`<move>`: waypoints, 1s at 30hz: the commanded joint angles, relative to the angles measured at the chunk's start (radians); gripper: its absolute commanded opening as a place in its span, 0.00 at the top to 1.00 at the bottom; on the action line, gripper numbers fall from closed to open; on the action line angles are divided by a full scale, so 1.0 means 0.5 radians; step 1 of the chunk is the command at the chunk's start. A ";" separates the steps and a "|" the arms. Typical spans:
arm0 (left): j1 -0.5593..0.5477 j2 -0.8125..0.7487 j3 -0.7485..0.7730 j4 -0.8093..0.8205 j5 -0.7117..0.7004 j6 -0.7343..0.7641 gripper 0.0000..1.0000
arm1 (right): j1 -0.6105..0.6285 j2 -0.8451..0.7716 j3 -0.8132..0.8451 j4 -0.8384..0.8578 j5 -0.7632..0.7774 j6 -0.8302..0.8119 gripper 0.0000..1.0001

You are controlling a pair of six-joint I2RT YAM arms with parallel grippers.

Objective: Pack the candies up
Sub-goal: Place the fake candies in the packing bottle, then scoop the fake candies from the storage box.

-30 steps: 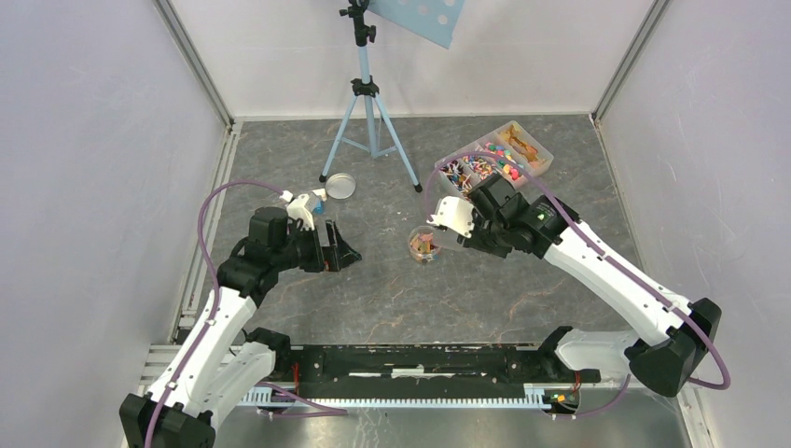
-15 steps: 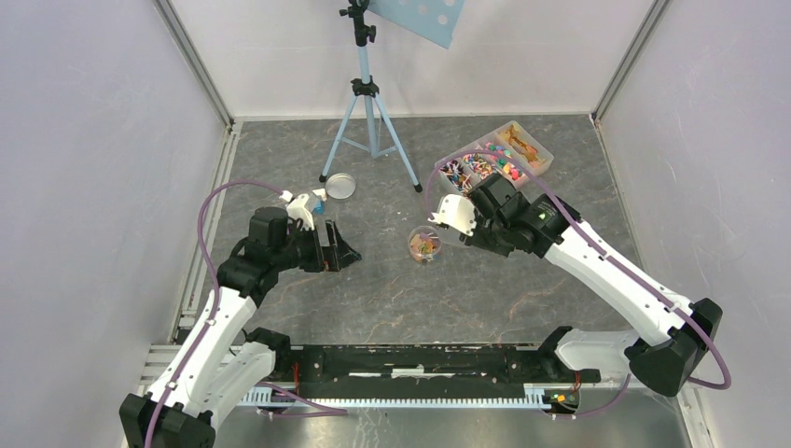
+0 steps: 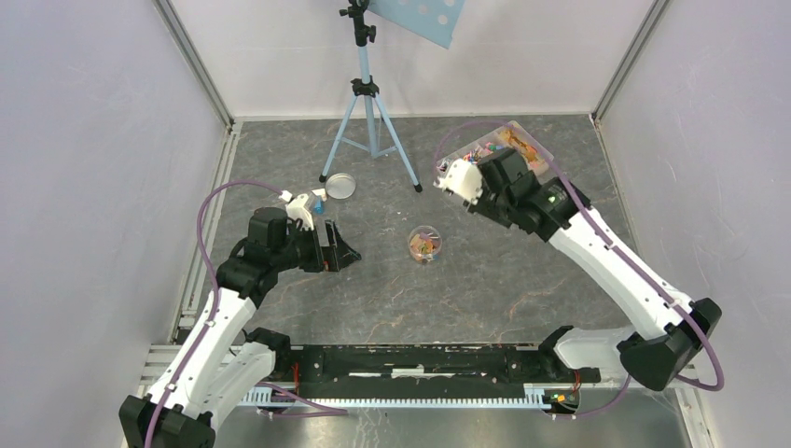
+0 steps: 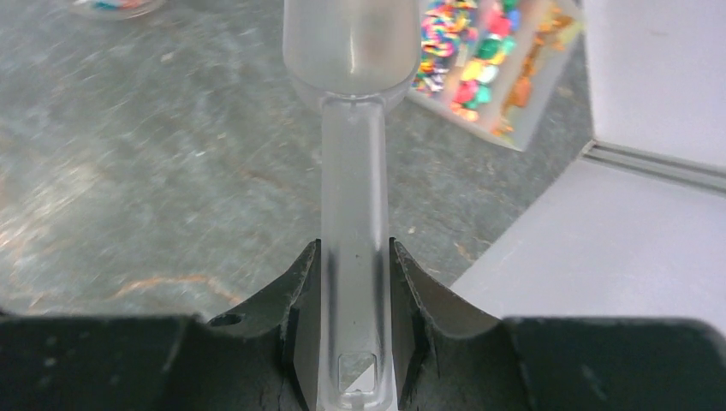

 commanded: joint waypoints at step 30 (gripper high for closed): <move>-0.026 -0.034 0.008 0.031 -0.039 0.077 0.00 | -1.237 1.343 1.024 0.434 0.184 -0.603 1.00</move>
